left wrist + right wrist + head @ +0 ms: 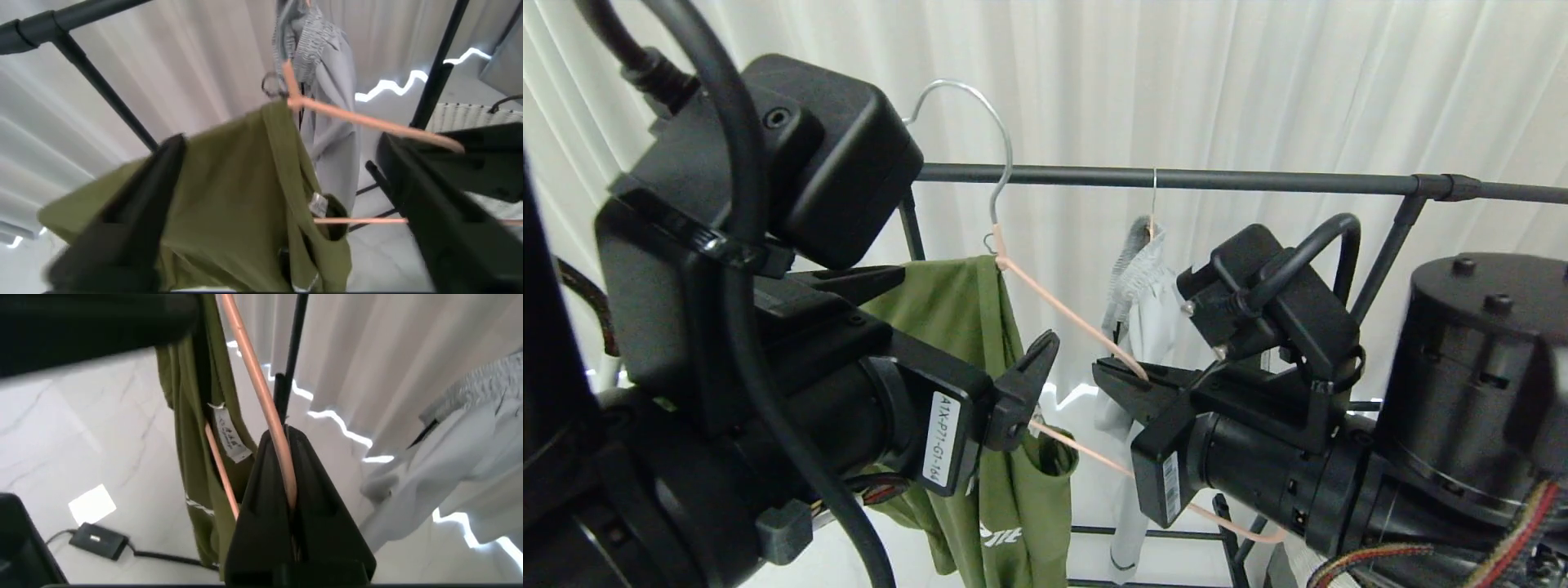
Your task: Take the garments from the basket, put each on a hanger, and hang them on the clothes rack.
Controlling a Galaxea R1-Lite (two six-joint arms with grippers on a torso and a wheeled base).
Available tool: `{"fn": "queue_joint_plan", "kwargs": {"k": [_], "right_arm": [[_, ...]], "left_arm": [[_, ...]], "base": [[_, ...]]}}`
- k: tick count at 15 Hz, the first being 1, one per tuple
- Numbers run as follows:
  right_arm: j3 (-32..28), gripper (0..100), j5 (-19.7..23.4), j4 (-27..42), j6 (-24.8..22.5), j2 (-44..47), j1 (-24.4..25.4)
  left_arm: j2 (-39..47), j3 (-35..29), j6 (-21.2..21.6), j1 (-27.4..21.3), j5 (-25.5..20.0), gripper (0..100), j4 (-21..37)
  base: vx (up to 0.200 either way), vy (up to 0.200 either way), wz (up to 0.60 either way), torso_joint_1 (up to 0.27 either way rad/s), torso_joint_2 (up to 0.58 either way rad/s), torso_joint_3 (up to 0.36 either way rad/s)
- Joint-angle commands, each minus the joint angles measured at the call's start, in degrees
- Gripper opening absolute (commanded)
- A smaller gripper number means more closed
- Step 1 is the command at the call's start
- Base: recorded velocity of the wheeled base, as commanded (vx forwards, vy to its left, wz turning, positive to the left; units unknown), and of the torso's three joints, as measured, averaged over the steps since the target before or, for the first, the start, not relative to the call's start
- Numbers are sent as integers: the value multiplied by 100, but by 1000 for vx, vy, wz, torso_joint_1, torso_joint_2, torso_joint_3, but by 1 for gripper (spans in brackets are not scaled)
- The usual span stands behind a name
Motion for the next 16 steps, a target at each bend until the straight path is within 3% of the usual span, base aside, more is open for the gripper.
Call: {"fn": "queue_joint_plan", "kwargs": {"k": [1,4,7,10,13,16], "right_arm": [[-9,0,-100,-131,-42,-33,-101],[9,0,-109,-210,-130,-165,-259],[317,0,-47,-210,-218,-543,-347],[765,0,-12,-201,-279,-991,-294],[1002,0,23,-192,-411,-1229,-163],[1108,0,23,-192,-429,-1238,145]], "left_arm": [[-85,52,2,1,5,100,-1],[-322,272,125,1,5,100,-1],[-946,693,1065,317,-136,100,-10],[-1368,834,1496,836,-1085,100,-10],[-1473,913,2542,1486,-2140,100,-10],[-1412,913,3069,1706,-2518,100,-10]], "base": [[0,0,0,0,0,0],[0,0,0,0,0,0],[0,0,0,0,0,0],[0,0,0,0,0,0],[0,0,0,0,0,0],[0,0,0,0,0,0]]}}
